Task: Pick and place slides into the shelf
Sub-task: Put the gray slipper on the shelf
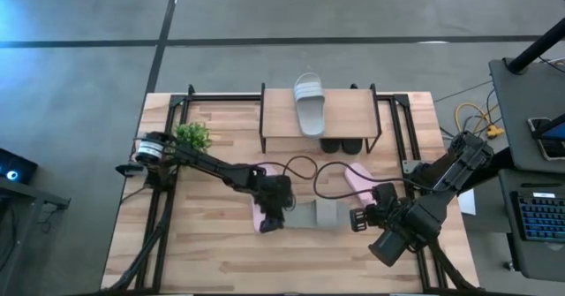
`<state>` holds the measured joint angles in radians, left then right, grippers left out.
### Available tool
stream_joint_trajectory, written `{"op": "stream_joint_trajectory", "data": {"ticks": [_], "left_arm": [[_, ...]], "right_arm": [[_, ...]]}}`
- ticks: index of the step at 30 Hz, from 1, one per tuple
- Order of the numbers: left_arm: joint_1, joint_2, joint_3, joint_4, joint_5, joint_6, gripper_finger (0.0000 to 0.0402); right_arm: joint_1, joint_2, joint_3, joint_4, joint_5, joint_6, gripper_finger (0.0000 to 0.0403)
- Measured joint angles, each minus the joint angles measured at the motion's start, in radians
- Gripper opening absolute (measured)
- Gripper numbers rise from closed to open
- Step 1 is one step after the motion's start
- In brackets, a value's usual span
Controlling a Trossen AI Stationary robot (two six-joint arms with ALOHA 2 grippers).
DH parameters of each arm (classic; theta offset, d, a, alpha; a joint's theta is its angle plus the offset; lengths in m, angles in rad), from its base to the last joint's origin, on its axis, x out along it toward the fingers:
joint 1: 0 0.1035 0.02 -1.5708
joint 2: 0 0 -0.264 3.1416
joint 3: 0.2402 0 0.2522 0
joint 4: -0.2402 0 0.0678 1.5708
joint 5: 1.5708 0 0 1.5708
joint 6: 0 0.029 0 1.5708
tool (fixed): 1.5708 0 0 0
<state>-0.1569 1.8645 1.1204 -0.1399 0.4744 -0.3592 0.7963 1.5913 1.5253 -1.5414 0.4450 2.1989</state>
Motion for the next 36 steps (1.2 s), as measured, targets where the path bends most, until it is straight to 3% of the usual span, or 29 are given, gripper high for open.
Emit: {"op": "stream_joint_trajectory", "data": {"ticks": [4, 7, 13, 18, 20, 29, 36], "left_arm": [[-0.017, 0.000, -0.001, 0.137, 0.140, -0.003, 0.0101], [-0.023, -0.006, -0.001, 0.223, 0.145, -0.001, 0.0100], [-0.015, -0.039, -0.002, 0.254, -0.050, 0.043, 0.0099], [-0.015, -0.052, -0.006, 0.148, -0.251, 0.078, 0.0099], [-0.014, -0.049, -0.018, 0.113, -0.273, 0.078, 0.0099], [-0.017, -0.014, -0.034, 0.127, -0.247, 0.077, 0.0099], [-0.026, -0.003, -0.036, 0.228, -0.061, 0.076, 0.0099]], "right_arm": [[0.000, 0.000, 0.000, -0.001, 0.000, 0.000, 0.0009], [0.000, 0.000, 0.000, -0.001, -0.001, 0.000, 0.0009], [0.000, 0.000, 0.000, 0.005, -0.007, 0.000, 0.0009], [0.004, 0.000, 0.000, 0.006, -0.011, 0.000, 0.0009], [0.005, 0.000, -0.001, 0.005, -0.011, 0.000, 0.0009], [0.004, 0.000, -0.009, 0.001, -0.011, 0.000, 0.0009], [0.004, 0.000, -0.011, 0.006, -0.011, 0.000, 0.0009]]}}
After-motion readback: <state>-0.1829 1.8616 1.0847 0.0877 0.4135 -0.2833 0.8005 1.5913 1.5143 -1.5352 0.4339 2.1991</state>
